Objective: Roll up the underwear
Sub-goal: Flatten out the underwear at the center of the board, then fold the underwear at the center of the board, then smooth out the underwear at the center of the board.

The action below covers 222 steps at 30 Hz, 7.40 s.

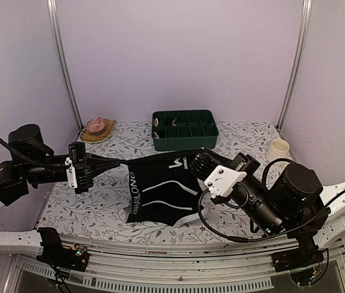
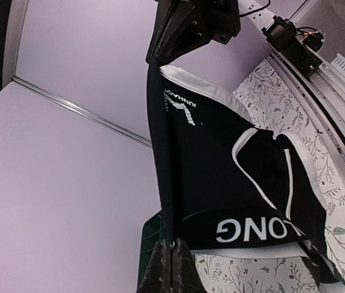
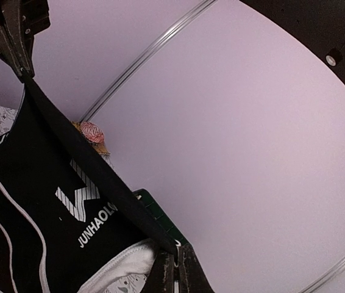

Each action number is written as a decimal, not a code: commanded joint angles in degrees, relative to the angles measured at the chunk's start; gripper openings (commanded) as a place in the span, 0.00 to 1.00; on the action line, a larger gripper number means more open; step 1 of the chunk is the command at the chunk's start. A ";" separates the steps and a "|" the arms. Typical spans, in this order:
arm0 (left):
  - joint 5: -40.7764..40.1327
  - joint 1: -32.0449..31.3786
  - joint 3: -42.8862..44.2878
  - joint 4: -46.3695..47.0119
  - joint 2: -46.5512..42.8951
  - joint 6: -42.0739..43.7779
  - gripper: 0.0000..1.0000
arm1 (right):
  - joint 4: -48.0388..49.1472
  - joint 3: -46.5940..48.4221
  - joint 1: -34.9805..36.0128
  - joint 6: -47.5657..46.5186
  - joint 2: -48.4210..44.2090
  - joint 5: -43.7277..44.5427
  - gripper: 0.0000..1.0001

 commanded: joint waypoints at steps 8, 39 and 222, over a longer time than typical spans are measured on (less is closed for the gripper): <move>-5.24 -0.06 -3.95 2.69 3.27 -0.51 0.00 | 11.43 -3.44 -7.78 -2.62 -3.00 -0.04 0.02; -8.05 20.28 19.19 17.34 64.13 6.38 0.00 | 6.28 10.21 -49.71 15.02 34.86 -34.60 0.02; 5.28 13.45 6.15 8.80 57.68 -20.50 0.66 | -30.66 -3.45 -16.87 32.34 35.27 -17.82 0.40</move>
